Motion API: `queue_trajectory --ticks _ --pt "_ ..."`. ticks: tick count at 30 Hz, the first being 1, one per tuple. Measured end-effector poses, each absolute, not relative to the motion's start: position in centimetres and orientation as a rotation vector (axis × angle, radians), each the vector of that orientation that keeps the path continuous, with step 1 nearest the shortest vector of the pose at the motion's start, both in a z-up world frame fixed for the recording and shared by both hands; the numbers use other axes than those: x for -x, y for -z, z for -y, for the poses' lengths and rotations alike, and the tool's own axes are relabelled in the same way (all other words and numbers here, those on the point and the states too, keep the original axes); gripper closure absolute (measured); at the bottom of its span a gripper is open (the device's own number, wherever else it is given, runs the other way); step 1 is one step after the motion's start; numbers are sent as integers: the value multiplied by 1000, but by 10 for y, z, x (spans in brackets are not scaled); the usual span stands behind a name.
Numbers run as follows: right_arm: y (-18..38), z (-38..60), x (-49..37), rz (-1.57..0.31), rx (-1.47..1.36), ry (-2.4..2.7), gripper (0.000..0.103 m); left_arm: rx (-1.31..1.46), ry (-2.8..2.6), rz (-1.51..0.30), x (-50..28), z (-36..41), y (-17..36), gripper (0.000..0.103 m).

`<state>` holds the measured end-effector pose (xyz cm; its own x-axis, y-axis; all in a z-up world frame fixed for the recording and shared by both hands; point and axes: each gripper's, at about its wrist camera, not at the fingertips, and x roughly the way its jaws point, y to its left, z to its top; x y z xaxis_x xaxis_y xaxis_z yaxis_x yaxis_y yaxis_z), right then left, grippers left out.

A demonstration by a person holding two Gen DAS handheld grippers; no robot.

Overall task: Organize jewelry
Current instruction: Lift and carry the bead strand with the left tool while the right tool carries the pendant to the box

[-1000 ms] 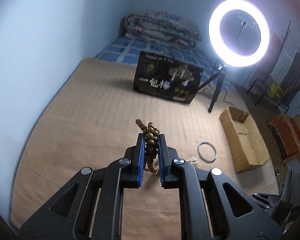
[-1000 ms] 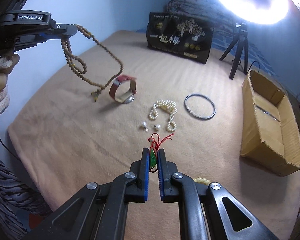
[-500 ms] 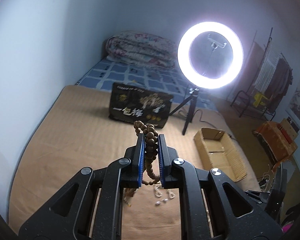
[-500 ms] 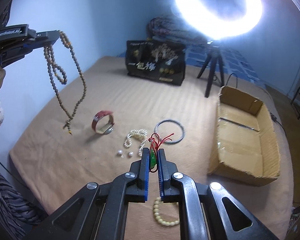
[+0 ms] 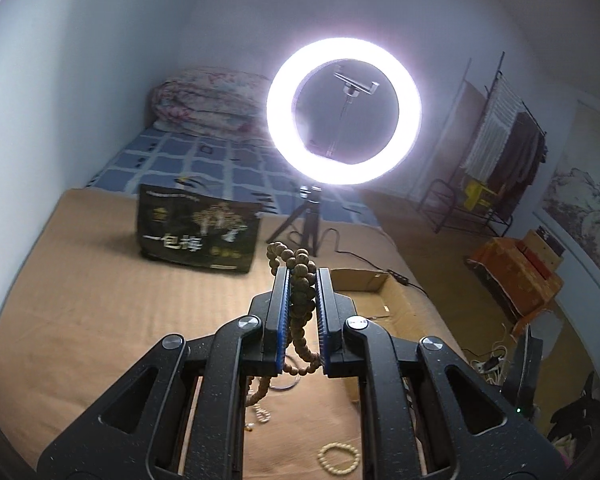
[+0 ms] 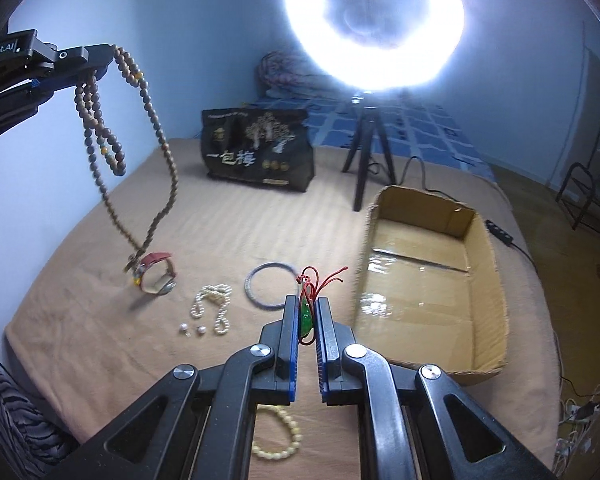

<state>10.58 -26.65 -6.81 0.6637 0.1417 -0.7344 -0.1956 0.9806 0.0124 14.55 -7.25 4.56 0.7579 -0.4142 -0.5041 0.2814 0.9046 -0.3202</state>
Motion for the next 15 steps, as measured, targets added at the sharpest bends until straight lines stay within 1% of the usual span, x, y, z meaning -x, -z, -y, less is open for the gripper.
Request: queue_trajectory --ticks 15 --pt "70 347 -133 -835 53 -64 98 138 504 -671 -199 176 -29 93"
